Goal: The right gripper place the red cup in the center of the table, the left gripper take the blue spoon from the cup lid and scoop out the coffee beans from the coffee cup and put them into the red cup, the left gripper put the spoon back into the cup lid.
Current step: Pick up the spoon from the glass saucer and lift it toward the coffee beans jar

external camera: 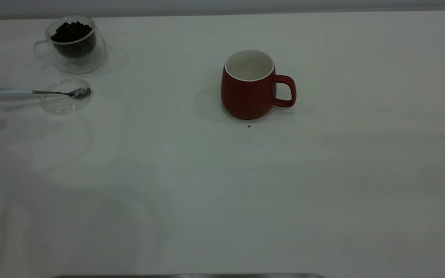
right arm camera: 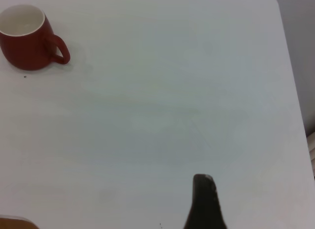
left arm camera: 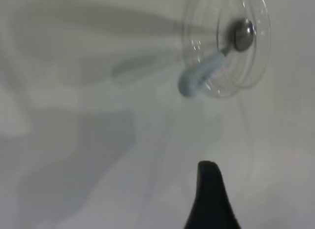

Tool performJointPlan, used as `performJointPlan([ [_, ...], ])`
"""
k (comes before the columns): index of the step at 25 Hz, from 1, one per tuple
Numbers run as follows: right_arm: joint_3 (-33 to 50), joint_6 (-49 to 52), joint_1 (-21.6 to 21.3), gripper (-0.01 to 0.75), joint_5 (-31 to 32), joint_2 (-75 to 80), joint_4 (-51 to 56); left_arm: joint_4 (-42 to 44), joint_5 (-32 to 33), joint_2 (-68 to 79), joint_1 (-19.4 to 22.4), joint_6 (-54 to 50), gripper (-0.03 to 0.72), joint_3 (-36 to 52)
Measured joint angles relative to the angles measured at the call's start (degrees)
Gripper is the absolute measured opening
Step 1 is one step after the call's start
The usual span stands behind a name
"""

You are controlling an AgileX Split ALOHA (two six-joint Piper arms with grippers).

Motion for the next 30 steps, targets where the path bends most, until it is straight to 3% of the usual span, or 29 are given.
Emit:
performJointPlan([
  [15,0.0,0.0,0.0,0.59,0.0,0.0,0.0,-9.09,2.47,12.51,-1.15,3.57,0.584,-8.89],
  [23,0.0,0.0,0.0,0.59,0.0,0.0,0.0,-12.43,3.13,13.58,-2.66,5.63,0.579,-9.41],
  [30,0.0,0.0,0.0,0.59,0.0,0.0,0.0,-12.67,5.2,13.58,-2.66,5.64,0.48,-10.26],
])
